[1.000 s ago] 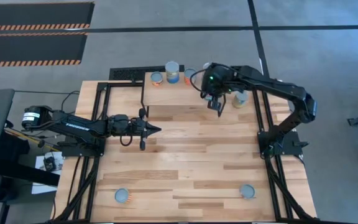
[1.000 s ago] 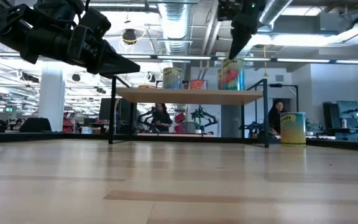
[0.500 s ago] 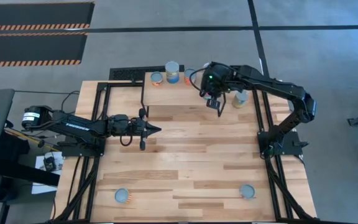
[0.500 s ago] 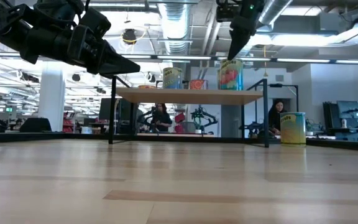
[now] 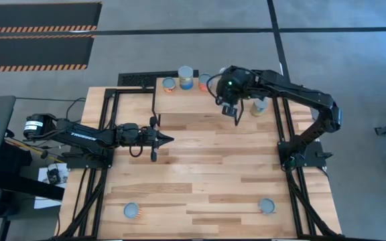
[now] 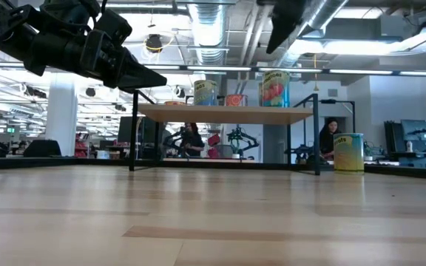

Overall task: Pick and place cans onto a shelf
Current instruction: Put the yellow can on the shelf aligned with the orange can

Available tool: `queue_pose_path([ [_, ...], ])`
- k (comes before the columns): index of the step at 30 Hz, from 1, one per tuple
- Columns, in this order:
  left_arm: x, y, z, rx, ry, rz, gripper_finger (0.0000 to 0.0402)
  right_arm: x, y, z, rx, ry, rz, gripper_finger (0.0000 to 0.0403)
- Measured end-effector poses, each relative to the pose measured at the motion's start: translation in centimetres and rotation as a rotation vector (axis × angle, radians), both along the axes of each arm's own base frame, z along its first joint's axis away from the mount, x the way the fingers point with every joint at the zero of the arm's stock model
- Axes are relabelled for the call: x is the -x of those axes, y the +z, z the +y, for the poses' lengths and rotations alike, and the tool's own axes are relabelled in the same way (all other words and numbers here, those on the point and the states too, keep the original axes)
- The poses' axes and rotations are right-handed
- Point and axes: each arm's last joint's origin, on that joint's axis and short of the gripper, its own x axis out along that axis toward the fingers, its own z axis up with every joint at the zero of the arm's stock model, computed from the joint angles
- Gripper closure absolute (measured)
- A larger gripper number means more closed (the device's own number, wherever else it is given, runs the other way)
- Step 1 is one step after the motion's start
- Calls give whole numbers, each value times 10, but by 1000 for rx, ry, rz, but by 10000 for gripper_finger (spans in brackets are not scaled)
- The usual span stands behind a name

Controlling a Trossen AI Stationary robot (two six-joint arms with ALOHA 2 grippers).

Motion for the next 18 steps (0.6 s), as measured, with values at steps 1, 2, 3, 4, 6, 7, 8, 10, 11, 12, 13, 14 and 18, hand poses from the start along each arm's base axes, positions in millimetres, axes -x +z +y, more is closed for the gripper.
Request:
queue_pose_path([
  [1, 0, 0, 0, 0, 0, 0, 400, 1, 0, 6, -4, 19, 14, 293],
  [2, 0, 0, 0, 0, 0, 0, 400, 3, -2, 11, -10, 35, 27, 302],
  [3, 0, 0, 0, 0, 0, 0, 400, 4, -5, 16, -13, 51, 33, 313],
  [4, 0, 0, 0, 0, 0, 0, 400, 5, -8, 22, -15, 69, 31, 326],
  [6, 0, 0, 0, 0, 0, 3, 400, 8, -18, 32, -43, 103, 2, 360],
  [7, 0, 0, 0, 0, 0, 3, 400, 11, -25, 36, -61, 120, -17, 378],
  [8, 0, 0, 0, 0, 0, 2, 400, 13, -31, 42, -77, 143, -47, 389],
  [10, 0, 0, 0, 0, 0, 2, 400, 18, -40, 53, -91, 184, -149, 391],
  [11, 0, 0, 0, 0, 0, 1, 400, 22, -46, 59, -91, 200, -193, 388],
  [12, 0, 0, 0, 0, 0, 0, 400, 26, -52, 66, -95, 221, -232, 386],
  [13, 0, 0, 0, 7, 1, 2, 400, 29, -58, 72, -96, 241, -279, 386],
  [14, 0, 0, 0, 17, 3, 3, 400, 31, -64, 79, -97, 263, -332, 387],
  [18, 0, -1, 0, 45, 11, 3, 400, 46, -92, 102, -101, 351, -525, 397],
])
